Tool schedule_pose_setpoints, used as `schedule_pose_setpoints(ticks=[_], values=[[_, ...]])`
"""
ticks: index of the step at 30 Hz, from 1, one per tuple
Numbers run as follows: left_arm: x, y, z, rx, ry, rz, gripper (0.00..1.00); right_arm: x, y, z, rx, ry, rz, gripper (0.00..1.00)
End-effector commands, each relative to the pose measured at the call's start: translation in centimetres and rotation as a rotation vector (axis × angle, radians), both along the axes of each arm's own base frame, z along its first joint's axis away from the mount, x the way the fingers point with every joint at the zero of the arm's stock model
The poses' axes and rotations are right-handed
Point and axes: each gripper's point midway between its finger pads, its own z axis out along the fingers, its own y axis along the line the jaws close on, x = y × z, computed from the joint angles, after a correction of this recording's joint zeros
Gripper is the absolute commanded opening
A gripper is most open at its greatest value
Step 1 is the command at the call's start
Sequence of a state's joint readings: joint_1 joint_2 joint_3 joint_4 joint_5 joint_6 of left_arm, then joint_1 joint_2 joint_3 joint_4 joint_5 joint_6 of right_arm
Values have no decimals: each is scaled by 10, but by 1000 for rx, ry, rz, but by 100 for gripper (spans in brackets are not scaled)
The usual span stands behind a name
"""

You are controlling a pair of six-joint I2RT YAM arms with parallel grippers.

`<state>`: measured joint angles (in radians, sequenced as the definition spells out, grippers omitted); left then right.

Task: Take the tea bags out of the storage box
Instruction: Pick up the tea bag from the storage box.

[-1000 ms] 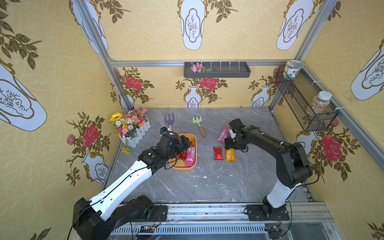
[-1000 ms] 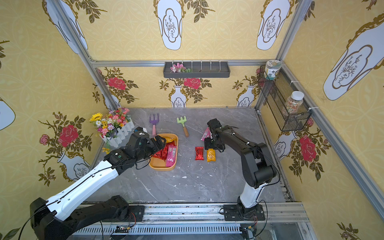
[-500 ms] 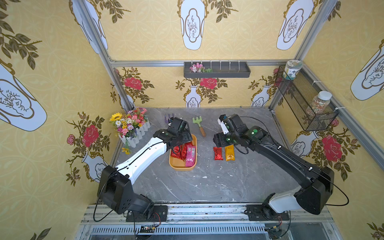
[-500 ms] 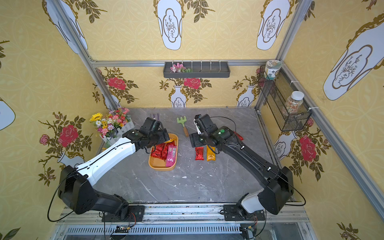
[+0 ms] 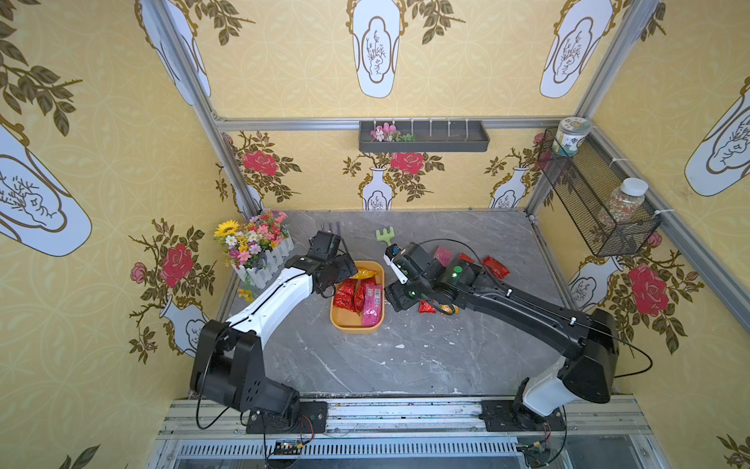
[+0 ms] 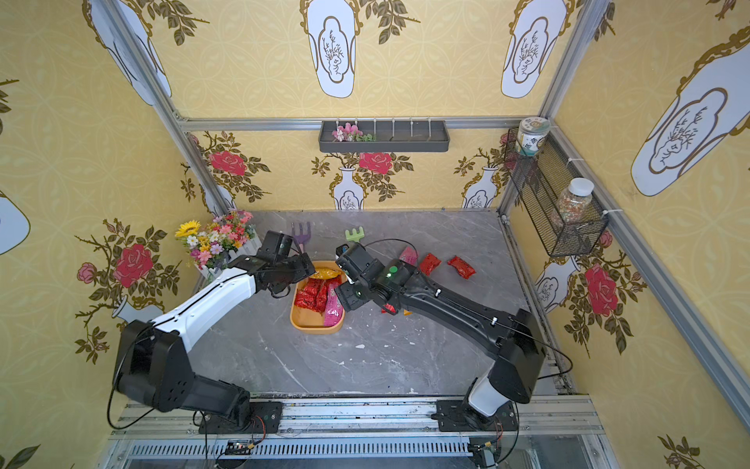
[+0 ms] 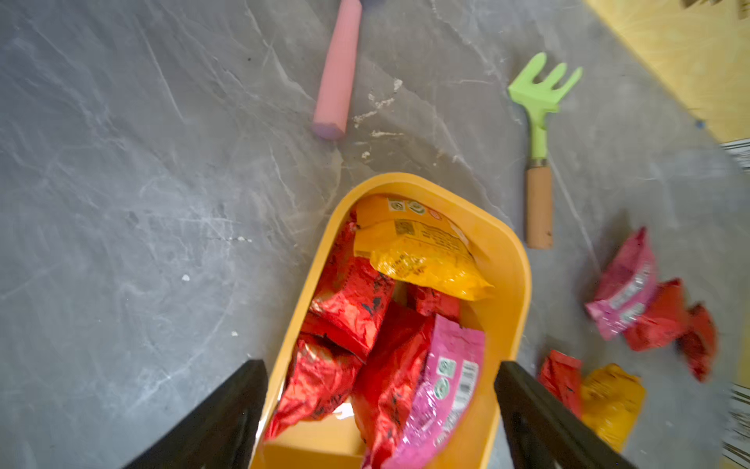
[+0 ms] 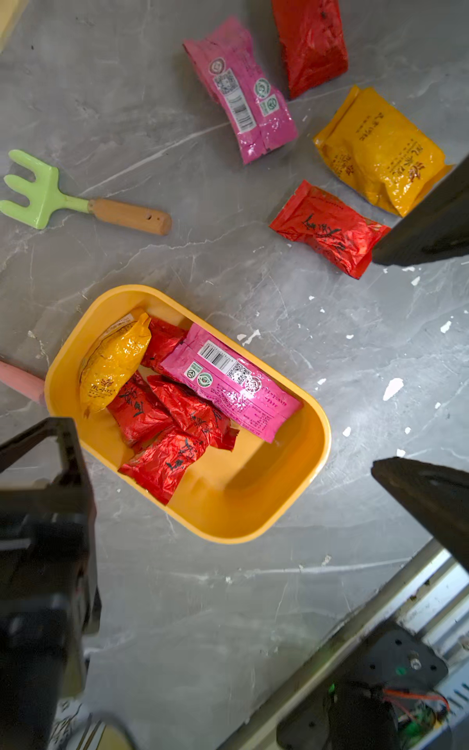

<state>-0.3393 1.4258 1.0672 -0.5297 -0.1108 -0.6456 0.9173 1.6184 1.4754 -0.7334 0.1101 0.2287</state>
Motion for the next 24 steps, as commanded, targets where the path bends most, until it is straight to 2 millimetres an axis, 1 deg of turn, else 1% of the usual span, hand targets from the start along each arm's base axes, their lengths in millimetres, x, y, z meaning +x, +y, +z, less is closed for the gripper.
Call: schedule_pose_setpoints(ticks=[1,4,6,9,11,12,15,18,21,24], values=[[-3,-1,19,-164,-60,32,94,20,24,-4,-53,-85,89,77],[-13,18,27,-285,-87,113,94,39,44,-19,-138,-121,144,76],[-21,30,31,-355,-110,158,94,56,56,-28,-193,-148,157,75],[-36,44,27,-430,-123,212,94,73,72,-41,-249,-169,189,74],[-44,51,26,-469,-132,240,94,82,82,-46,-267,-182,204,74],[-48,54,27,-489,-138,250,94,88,86,-53,-285,-184,212,74],[-58,59,28,-532,-155,277,94,97,102,-67,-313,-191,248,76],[-66,58,32,-572,-176,291,95,106,113,-80,-338,-202,266,78],[-71,55,33,-596,-180,287,95,110,120,-91,-350,-204,278,79],[-73,54,30,-602,-170,282,95,114,121,-97,-360,-213,279,79]])
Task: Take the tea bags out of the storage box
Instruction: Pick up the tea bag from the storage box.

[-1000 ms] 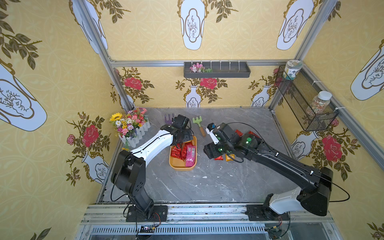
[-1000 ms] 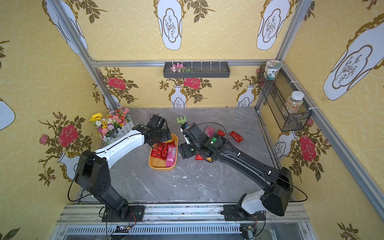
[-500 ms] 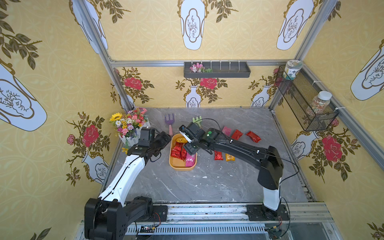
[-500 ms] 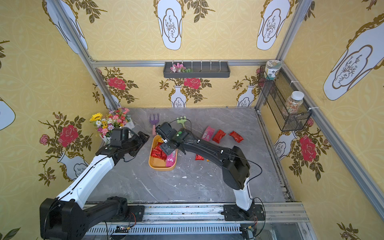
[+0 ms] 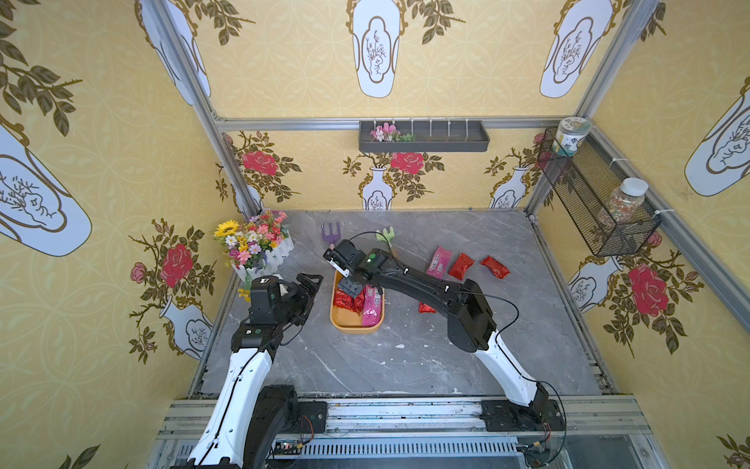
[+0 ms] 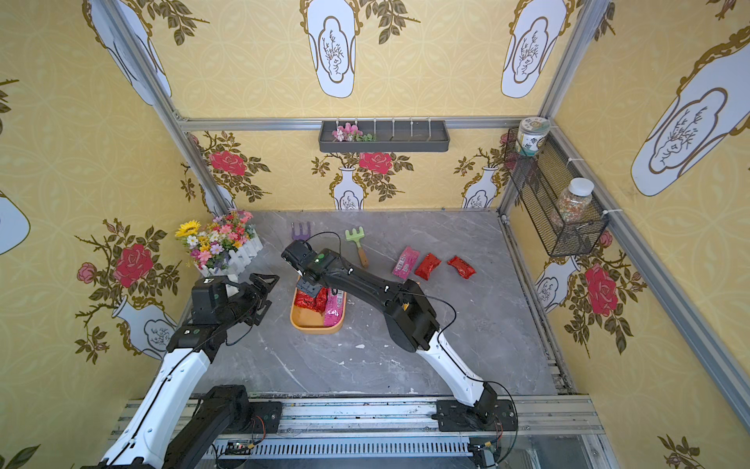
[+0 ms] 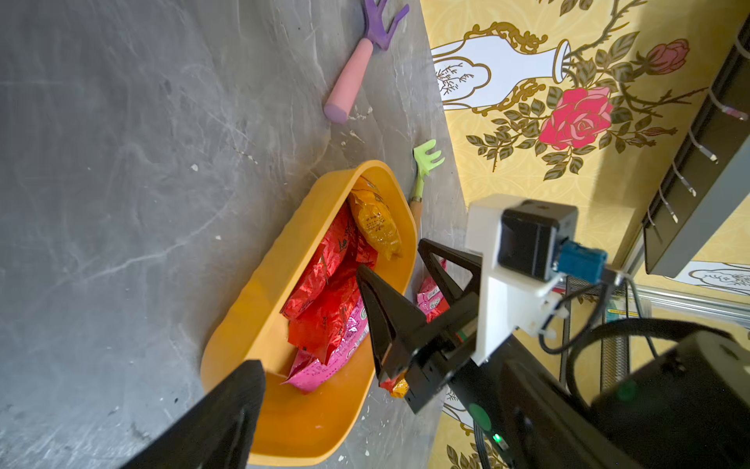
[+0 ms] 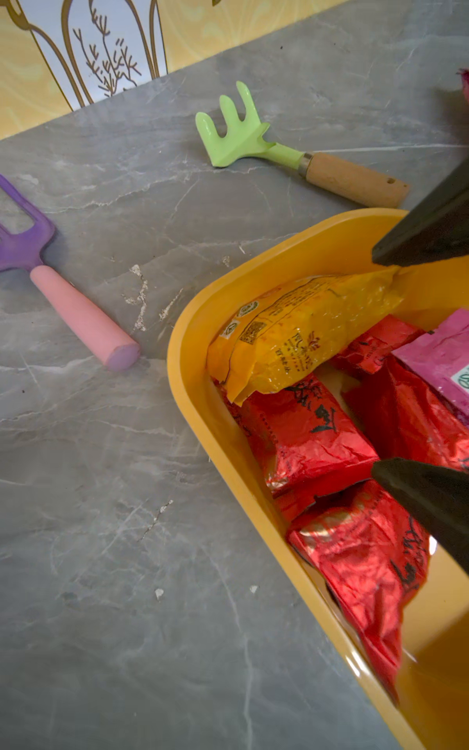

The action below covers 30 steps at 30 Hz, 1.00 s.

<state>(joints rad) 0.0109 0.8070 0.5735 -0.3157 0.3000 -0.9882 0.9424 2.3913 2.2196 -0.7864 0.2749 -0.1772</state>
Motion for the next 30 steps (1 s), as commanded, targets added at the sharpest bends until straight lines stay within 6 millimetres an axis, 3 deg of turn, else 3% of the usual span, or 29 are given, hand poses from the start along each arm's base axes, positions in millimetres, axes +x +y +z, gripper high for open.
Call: schedule_pose_setpoints(ticks=[1,21,30], values=[[0,-5,2,-35,-7,-15,95,5,0,-3,-26,-29,10,79],[-9,-5,6,-37,-14,-14,96,34,6,-31,-78,-113,-1,80],[-8,-7,7,-47,-16,-23,96,45,-1,-42,-72,-101,-38,69]])
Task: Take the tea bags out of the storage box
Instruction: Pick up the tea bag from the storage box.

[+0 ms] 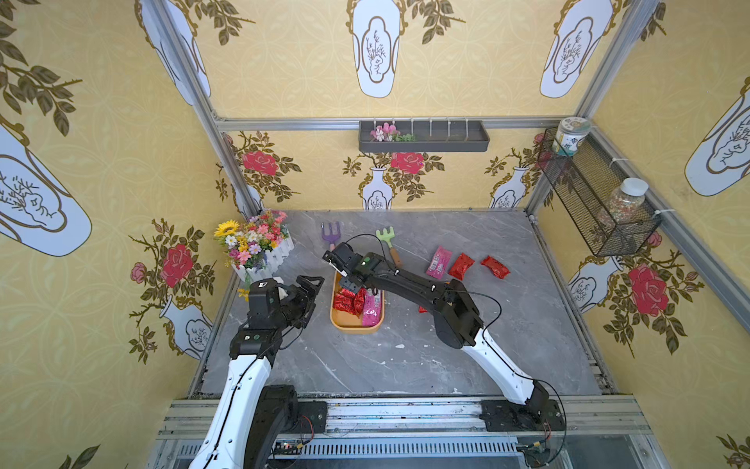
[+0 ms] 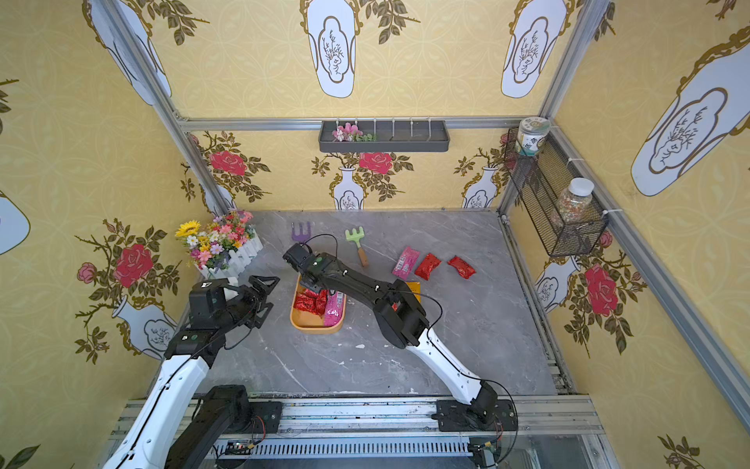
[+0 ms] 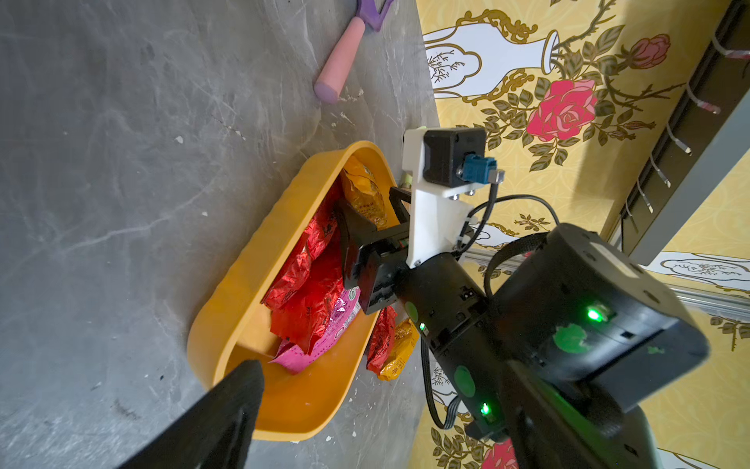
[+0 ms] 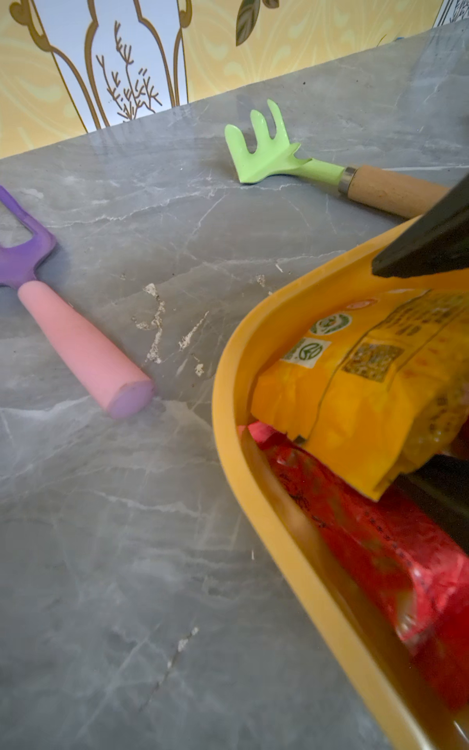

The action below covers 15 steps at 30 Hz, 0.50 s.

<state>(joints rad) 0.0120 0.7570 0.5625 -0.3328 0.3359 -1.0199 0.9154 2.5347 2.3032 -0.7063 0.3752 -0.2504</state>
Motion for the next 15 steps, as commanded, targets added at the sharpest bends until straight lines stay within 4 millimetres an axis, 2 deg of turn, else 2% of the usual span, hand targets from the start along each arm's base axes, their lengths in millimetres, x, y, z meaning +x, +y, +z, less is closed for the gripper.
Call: schedule_pose_setpoints(ticks=[1,8,15], values=[[0,-2,1,-4,-8,-11,96,4,0,-6,5,-5,-18,68],[0,-2,-2,-6,-1,-10,97,-2,4,-6,33,14,-15,56],[1,-3,0,-12,-7,-14,97,-11,7,10,82,12,-18,46]])
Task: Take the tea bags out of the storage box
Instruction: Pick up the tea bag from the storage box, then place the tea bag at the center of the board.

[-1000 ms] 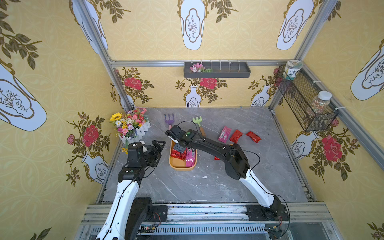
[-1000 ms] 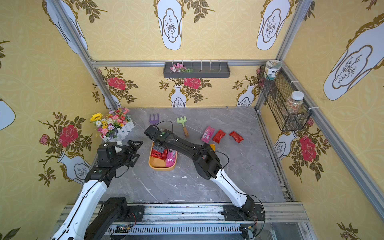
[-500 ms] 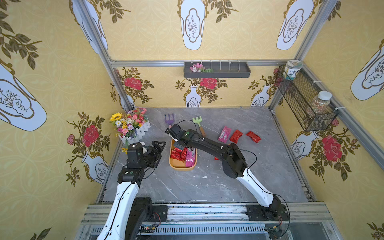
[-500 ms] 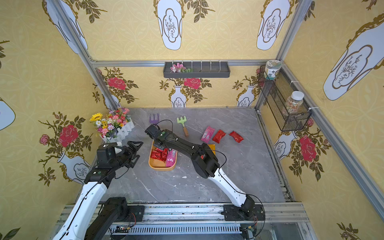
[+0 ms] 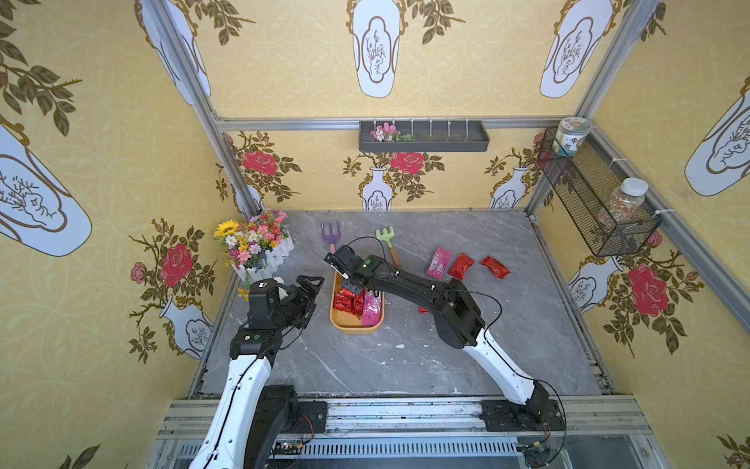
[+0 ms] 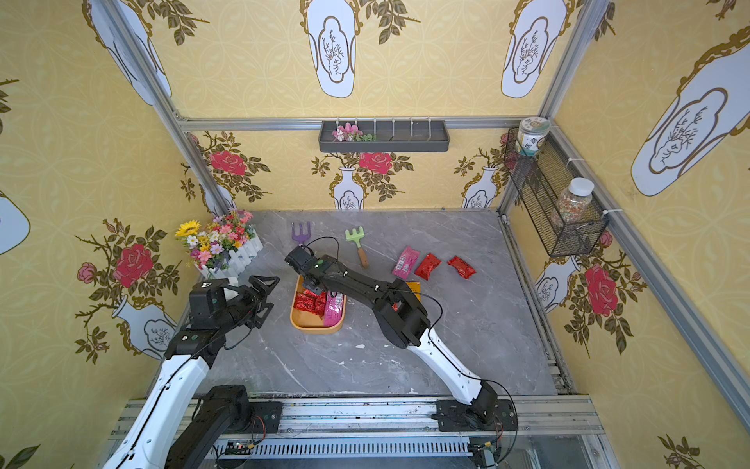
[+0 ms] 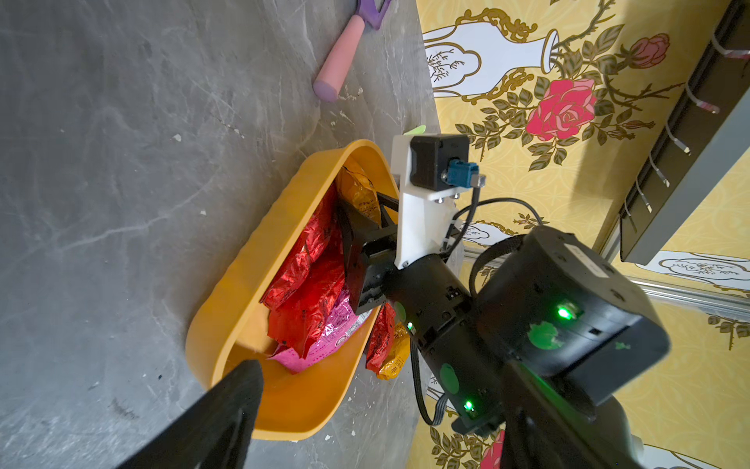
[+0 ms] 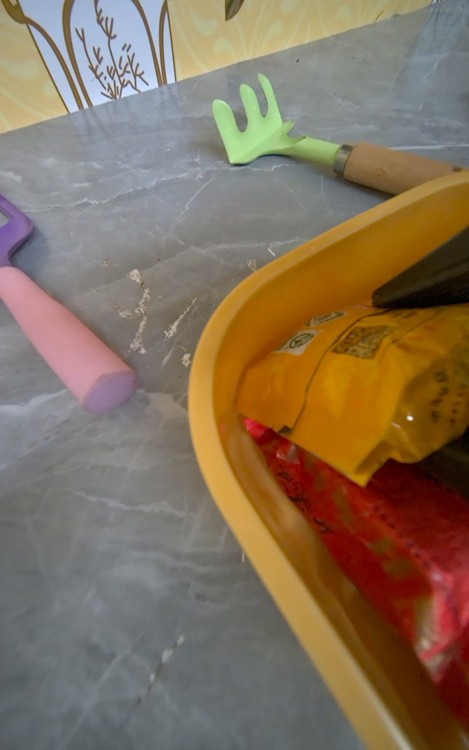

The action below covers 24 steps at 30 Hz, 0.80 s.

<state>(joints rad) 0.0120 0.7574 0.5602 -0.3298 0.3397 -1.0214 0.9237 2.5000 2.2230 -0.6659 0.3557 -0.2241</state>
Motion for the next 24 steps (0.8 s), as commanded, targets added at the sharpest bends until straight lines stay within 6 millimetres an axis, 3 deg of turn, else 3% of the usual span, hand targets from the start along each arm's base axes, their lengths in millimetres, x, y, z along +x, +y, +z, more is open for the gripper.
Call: schedule_pose_setpoints(ticks=[1,9,16,20,24], values=[[1,-2,2,-7,-9,-13,97,-2,7,19,73,-8,-22,45],[1,-6,11,-15,-31,-36,97,-8,12,61,192,-4,-42,41],[-2,-11,15,-17,-42,-61,98,-20,-3,103,309,18,-85,40],[-2,-24,19,1,-54,-99,99,-23,-23,130,408,63,-141,40],[1,-55,22,37,-57,-179,99,-30,-65,142,485,126,-224,39]])
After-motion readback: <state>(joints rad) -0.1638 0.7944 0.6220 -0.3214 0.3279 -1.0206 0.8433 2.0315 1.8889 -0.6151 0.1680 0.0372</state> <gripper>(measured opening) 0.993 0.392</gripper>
